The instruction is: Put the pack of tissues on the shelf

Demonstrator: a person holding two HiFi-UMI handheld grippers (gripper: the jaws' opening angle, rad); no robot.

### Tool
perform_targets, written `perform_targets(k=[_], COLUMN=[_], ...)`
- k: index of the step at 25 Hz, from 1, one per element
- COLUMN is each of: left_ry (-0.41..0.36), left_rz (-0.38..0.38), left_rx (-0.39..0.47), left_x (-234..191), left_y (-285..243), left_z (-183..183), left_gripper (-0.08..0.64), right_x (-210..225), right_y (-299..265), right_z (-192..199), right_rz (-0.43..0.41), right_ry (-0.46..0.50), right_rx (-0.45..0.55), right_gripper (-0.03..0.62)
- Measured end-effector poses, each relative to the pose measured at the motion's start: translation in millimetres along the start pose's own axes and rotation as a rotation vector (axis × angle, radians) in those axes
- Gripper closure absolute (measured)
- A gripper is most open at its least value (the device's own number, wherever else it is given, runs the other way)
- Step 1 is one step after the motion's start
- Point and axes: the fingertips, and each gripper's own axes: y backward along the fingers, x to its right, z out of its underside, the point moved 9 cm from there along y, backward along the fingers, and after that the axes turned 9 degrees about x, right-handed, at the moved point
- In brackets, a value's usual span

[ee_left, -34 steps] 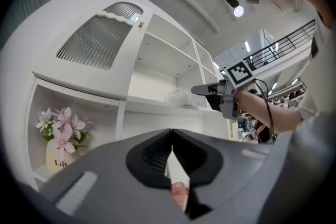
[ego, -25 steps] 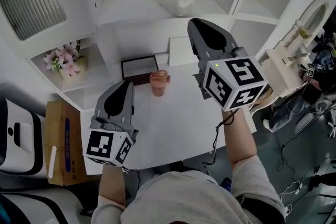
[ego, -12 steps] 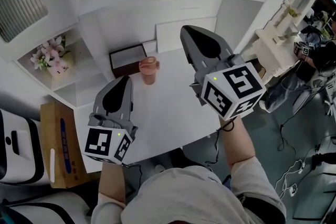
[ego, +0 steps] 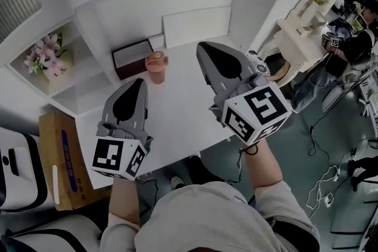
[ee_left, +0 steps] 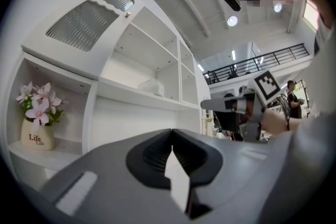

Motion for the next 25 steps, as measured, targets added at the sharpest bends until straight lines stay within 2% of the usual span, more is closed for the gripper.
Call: perform_targets(k=[25], left_ry=[-0.012], left_rz=[0.044], left_rx=[-0.012], left_x=[33.8], left_y=[37.7], left_z=[-4.8], left_gripper=[0.558], right_x=[-54.3], right_y=[74.6], right_z=[36.0], right_rz=[0.0], right_ry=[-0.035], right_rx=[-0.073], right_gripper=[0.594])
